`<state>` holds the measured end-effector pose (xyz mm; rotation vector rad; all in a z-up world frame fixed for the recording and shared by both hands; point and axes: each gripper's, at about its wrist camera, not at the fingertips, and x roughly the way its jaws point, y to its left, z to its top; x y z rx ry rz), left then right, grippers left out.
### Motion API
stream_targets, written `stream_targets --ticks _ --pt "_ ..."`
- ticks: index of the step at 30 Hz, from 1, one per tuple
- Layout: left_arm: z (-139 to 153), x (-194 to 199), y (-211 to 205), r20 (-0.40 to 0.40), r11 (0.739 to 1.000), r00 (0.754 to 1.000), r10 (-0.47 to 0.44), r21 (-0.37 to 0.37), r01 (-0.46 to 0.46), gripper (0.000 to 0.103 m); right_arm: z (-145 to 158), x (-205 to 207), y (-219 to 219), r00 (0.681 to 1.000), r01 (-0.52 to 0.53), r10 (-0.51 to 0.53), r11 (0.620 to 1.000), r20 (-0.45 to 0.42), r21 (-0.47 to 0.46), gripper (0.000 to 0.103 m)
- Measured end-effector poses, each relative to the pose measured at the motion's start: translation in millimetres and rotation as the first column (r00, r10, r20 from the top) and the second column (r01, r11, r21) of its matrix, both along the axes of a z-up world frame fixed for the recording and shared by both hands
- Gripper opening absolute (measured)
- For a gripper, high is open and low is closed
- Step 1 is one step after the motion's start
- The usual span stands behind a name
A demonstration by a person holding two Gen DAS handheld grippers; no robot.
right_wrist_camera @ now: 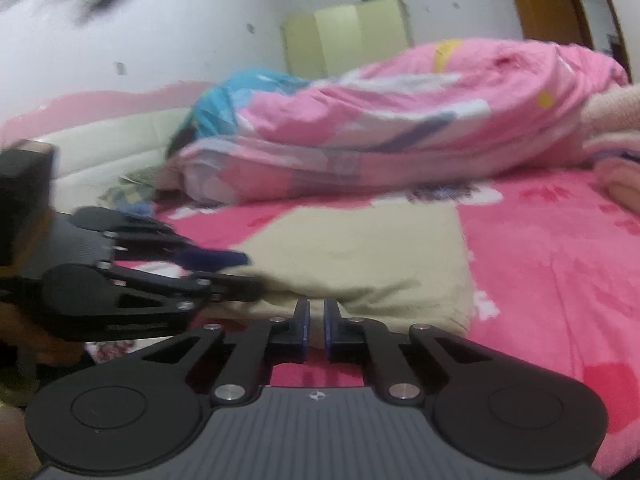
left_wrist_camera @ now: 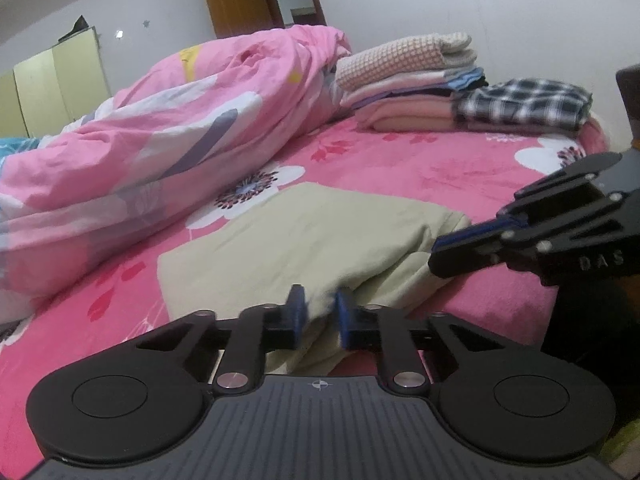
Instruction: Fold clothes
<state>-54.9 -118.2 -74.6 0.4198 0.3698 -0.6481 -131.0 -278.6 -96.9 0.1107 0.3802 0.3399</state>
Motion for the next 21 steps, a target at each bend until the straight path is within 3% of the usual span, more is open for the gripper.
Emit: stream_targets --ticks 5,21 --pt "-1 -4 2 0.011 1.0 1.0 -0.02 -0.006 0.02 0.004 -7 13 11 1.0 0.003 -0.003 1.0 0.016 -0.012 0.007" --pt "-3 -5 15 -0.006 0.998 0.999 -0.047 -0.048 0.047 0.002 -19 24 33 0.997 -0.061 0.063 0.997 0.045 -0.051 0.006"
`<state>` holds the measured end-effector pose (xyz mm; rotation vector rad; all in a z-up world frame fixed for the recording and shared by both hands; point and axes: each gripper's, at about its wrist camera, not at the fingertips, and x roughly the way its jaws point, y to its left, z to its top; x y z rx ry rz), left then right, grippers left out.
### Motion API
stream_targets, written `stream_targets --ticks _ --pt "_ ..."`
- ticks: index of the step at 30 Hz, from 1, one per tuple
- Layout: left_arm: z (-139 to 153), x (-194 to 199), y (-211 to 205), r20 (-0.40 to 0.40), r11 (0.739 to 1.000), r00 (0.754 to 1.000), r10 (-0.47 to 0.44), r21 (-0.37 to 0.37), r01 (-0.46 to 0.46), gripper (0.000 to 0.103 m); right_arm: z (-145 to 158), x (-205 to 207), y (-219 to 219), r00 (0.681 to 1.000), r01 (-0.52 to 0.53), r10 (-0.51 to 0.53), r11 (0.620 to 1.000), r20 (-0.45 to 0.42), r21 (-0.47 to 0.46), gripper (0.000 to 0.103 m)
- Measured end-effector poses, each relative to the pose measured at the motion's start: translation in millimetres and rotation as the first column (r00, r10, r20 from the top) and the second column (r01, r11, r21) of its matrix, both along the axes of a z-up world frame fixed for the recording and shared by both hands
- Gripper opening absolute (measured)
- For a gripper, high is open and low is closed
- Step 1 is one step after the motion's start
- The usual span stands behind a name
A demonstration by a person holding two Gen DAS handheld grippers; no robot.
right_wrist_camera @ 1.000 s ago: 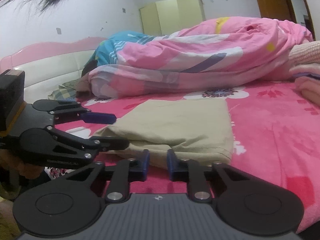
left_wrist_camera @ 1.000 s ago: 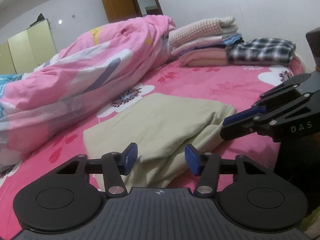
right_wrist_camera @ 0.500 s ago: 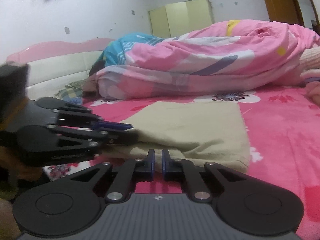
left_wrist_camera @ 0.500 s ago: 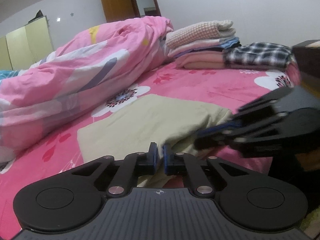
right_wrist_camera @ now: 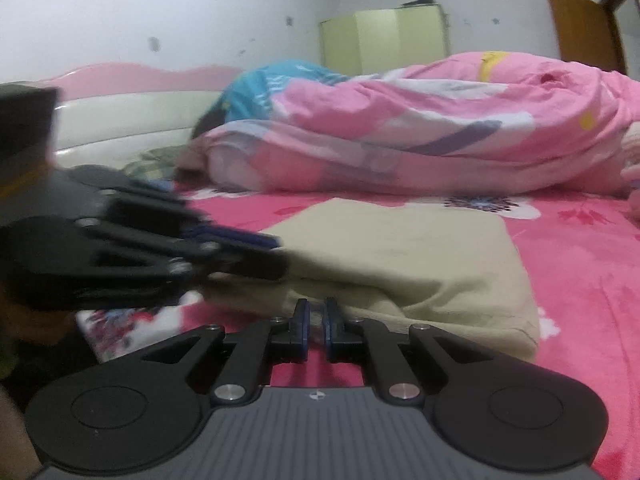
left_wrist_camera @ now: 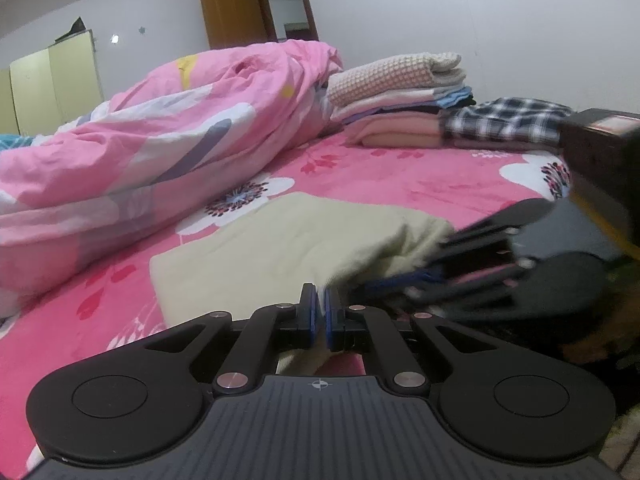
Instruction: Fold clothes
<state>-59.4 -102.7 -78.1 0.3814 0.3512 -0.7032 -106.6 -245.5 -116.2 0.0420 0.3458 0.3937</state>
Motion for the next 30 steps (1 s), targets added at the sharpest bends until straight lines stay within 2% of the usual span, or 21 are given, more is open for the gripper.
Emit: stream_targets --ticks 3,8,13,16,20,24,28,30 --pt "-2 -1 2 -0.015 1.0 1.0 -0.005 0.012 0.006 0.002 -4 10 -3 1.0 0.017 -0.017 0.997 0.005 0.07 0.004" --pt "-9 -7 7 0.014 0.998 1.0 0.013 0.064 -0.013 0.009 -3 2 -5 1.0 0.019 -0.019 0.998 0.002 0.051 0.005" --pt "-13 -13 10 0.059 0.995 0.998 0.033 0.095 -0.039 0.01 1 -4 -7 1.0 -0.015 0.016 0.997 -0.007 0.08 0.007" --pt "-13 -12 10 0.057 0.997 0.998 0.035 0.071 -0.039 0.001 -1 1 -2 1.0 -0.023 0.024 0.997 -0.007 0.073 0.007" --pt "-11 -20 12 0.032 0.997 0.999 0.009 0.07 -0.011 0.0 -1 8 -1 1.0 0.017 -0.017 0.995 0.003 0.097 0.006" --pt "-10 -28 24 0.051 0.995 0.997 0.055 0.085 -0.06 0.004 2 1 -3 1.0 0.016 -0.017 0.994 0.009 0.105 0.007" --pt "-9 -28 30 0.08 0.991 0.992 0.096 0.087 -0.102 0.022 3 -11 -3 0.999 -0.035 0.034 0.995 0.013 0.092 0.008" --pt "-10 -26 30 0.095 0.989 0.989 0.109 0.093 -0.118 0.027 3 -12 4 0.998 -0.055 0.054 0.996 0.013 0.067 0.008"
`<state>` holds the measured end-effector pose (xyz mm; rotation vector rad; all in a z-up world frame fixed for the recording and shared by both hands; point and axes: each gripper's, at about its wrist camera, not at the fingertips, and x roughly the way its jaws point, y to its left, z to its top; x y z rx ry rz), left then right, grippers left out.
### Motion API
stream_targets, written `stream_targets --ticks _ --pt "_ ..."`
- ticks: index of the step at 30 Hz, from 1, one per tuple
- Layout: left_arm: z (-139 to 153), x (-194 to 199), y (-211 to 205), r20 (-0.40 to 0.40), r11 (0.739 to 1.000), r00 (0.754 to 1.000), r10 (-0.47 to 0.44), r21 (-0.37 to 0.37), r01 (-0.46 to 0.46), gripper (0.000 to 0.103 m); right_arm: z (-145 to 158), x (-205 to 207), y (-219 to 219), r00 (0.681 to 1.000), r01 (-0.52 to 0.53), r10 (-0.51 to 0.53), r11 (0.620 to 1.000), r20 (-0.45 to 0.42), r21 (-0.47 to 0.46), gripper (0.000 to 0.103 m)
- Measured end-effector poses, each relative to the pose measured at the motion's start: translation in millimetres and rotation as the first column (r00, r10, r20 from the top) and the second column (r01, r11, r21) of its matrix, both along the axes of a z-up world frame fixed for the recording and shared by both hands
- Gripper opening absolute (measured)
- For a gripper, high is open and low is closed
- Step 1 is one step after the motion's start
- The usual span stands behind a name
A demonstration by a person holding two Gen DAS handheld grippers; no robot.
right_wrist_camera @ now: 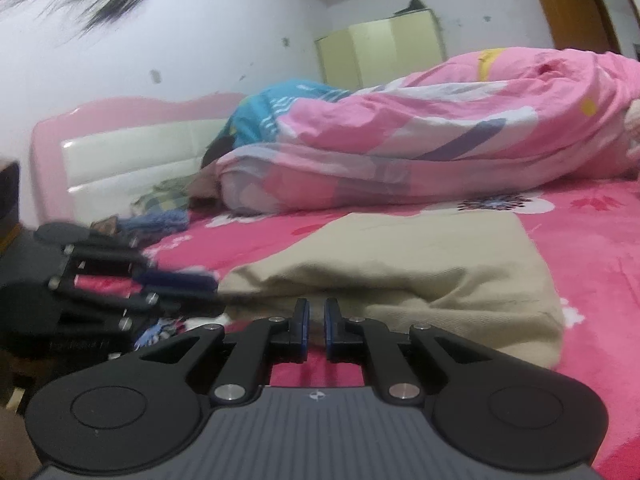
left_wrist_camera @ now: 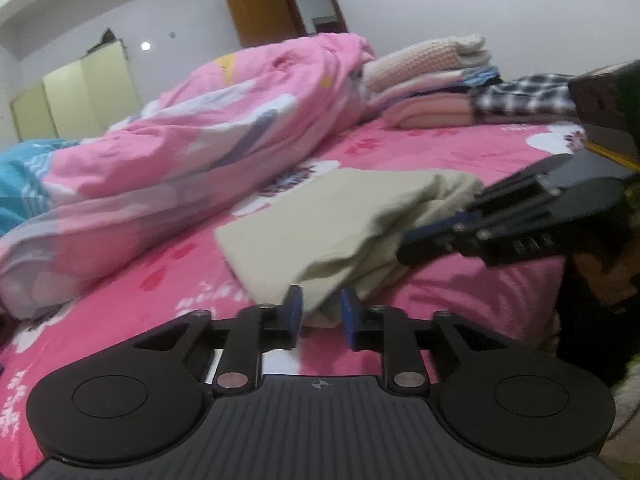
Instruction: Fold clothes
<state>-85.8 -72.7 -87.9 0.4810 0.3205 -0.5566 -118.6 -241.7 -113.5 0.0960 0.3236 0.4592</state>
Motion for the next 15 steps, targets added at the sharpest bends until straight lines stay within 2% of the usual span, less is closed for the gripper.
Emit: stream_targets --ticks 2,5,6,8,9,15 --pt "-1 2 0 0.015 1.0 1.0 0.014 0.007 -0.014 0.033 0 1 7 1.0 -0.016 0.016 1.0 0.002 -0.013 0.008" --pt "-6 3 -6 0.044 0.999 0.999 0.022 0.032 -0.024 0.033 0 3 15 1.0 -0.027 0.027 0.999 0.006 -0.027 0.008" --pt "-8 4 -8 0.055 0.999 0.998 0.024 0.041 -0.026 0.031 0 4 17 1.0 -0.027 0.027 0.999 0.008 -0.033 0.008" --pt "-9 4 -7 0.05 0.999 0.998 0.033 0.027 -0.035 0.014 0 8 21 1.0 -0.025 0.025 0.999 0.009 -0.044 0.008" --pt "-8 5 -6 0.035 0.999 0.999 0.037 0.014 -0.038 0.011 -2 13 23 1.0 -0.022 0.023 0.998 0.006 -0.051 0.008" --pt "-7 1 -4 0.045 0.999 0.998 0.033 0.023 -0.034 0.008 -6 26 23 1.0 0.001 0.0 1.0 0.022 -0.024 0.007"
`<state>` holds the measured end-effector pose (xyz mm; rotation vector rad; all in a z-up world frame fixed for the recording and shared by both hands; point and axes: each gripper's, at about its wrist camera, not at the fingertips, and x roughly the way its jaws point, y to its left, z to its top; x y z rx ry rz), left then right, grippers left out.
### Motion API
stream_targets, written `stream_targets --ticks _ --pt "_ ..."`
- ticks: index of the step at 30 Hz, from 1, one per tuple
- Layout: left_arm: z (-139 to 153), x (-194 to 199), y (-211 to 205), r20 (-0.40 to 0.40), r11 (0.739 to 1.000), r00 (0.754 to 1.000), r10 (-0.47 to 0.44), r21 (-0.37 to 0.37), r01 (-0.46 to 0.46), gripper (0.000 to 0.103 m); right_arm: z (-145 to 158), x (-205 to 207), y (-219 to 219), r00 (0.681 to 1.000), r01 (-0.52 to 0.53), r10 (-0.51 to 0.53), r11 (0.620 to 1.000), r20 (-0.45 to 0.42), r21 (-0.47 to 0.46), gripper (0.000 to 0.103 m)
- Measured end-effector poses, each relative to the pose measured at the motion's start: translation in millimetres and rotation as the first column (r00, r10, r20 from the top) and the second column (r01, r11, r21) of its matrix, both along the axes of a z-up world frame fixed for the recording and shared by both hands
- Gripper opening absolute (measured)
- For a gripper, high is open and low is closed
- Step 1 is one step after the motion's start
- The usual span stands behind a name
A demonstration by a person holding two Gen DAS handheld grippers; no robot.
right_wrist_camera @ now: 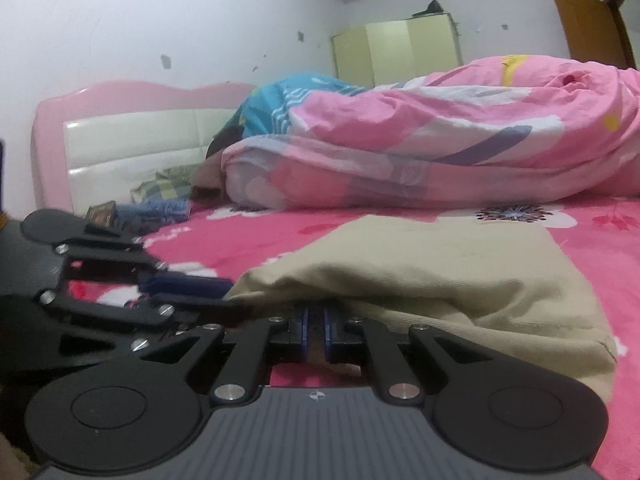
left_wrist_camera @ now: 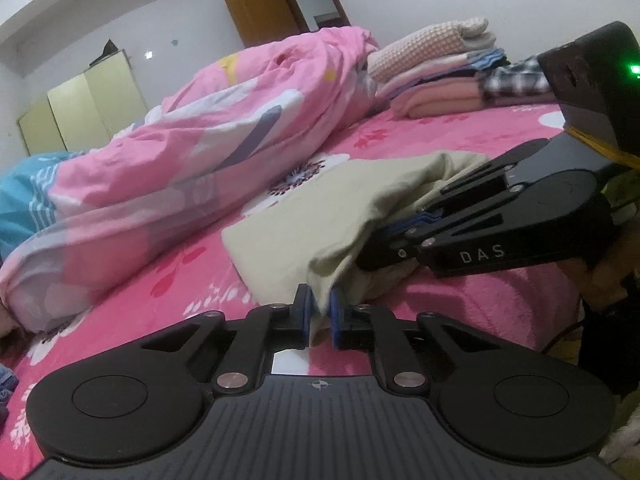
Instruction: Fold clothes
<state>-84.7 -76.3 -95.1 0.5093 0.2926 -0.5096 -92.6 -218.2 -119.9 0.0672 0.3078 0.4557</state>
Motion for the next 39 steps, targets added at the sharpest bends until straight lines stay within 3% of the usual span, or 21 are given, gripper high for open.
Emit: stream_targets --ticks 5,9,17,21,28,34,39 --pt "1 0 2 0.003 1.0 1.0 -0.004 -0.015 0.004 0.007 0 -11 -3 1.0 0.006 -0.006 1.0 -0.008 -0.004 0.007" --pt "-1 -1 3 0.005 1.0 1.0 -0.01 -0.011 0.01 0.007 2 -6 -7 0.999 0.047 -0.047 0.997 0.006 0.061 0.006" --pt "-4 -1 5 0.008 1.0 1.0 -0.024 -0.002 0.024 0.007 7 -20 -18 0.995 0.1 -0.1 0.994 0.013 0.034 0.007" --pt "-3 -2 3 0.012 0.999 1.0 -0.028 0.018 0.028 0.007 1 -4 -24 0.989 0.15 -0.15 0.986 -0.007 0.07 0.006" --pt "-5 -2 3 0.006 0.999 1.0 -0.03 0.046 0.03 0.007 3 -29 -37 0.988 0.15 -0.151 0.988 0.028 0.042 0.007" --pt "-6 -2 2 0.002 0.998 0.999 -0.032 0.061 0.032 0.007 -4 -22 -45 0.982 0.181 -0.182 0.983 0.042 0.037 0.003" --pt "-8 0 4 -0.039 0.999 0.999 0.009 0.049 -0.007 0.021 -5 -19 -46 0.98 0.193 -0.196 0.979 0.042 0.064 0.003"
